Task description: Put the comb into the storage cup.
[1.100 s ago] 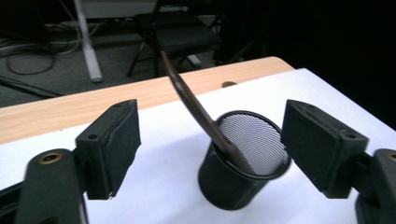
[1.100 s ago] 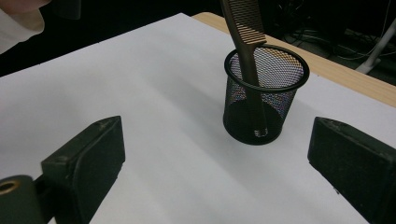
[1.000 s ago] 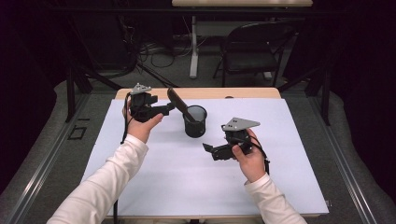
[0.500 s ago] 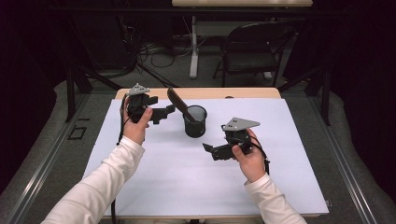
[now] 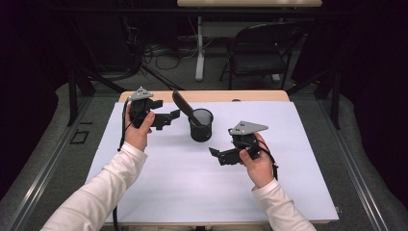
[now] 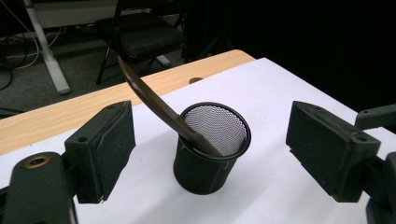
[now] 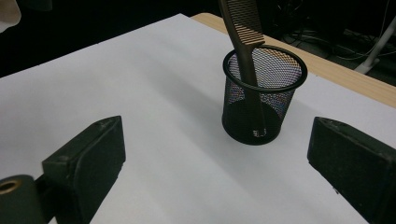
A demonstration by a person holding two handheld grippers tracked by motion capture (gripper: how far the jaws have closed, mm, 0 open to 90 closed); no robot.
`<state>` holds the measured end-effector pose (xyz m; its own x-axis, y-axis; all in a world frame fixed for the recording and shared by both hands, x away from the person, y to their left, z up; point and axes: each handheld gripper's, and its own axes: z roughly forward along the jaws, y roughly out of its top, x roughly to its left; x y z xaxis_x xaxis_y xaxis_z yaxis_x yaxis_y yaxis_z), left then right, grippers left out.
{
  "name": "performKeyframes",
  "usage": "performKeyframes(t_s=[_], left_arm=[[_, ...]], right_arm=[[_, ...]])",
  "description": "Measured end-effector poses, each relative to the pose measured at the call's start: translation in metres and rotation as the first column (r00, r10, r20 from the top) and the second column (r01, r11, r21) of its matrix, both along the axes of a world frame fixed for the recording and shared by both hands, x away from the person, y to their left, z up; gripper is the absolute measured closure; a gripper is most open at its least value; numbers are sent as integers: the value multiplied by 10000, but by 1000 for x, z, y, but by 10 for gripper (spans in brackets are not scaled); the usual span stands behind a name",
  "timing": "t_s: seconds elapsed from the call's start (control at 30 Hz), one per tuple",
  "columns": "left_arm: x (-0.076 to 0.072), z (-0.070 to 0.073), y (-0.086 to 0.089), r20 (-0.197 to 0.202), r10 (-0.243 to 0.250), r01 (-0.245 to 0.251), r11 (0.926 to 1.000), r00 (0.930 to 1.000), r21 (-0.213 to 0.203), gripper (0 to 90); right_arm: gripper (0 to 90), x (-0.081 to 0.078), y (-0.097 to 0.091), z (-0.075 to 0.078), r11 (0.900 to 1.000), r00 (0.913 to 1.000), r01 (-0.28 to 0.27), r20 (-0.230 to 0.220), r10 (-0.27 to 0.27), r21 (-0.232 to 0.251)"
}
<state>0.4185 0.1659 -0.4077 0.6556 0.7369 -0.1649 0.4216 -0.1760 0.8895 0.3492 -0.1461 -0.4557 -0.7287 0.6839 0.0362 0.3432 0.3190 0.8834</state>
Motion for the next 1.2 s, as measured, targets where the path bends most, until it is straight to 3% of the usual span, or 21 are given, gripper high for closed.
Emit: performKeyframes(t_s=[0.6, 0.77, 1.2], left_arm=[[-17, 1, -1, 68, -869, 869, 9962, 9962, 55, 159], [-24, 2, 1, 140, -921, 923, 9956, 9957, -147, 159], [-45, -6, 11, 348, -1110, 1107, 9938, 9932, 86, 159]], right_arm=[[45, -1, -4, 4, 9999, 9999, 145, 57, -145, 89], [45, -3, -3, 4, 9999, 9999, 147, 29, -147, 29], [48, -14, -8, 7, 9996, 9996, 284, 80, -283, -56]])
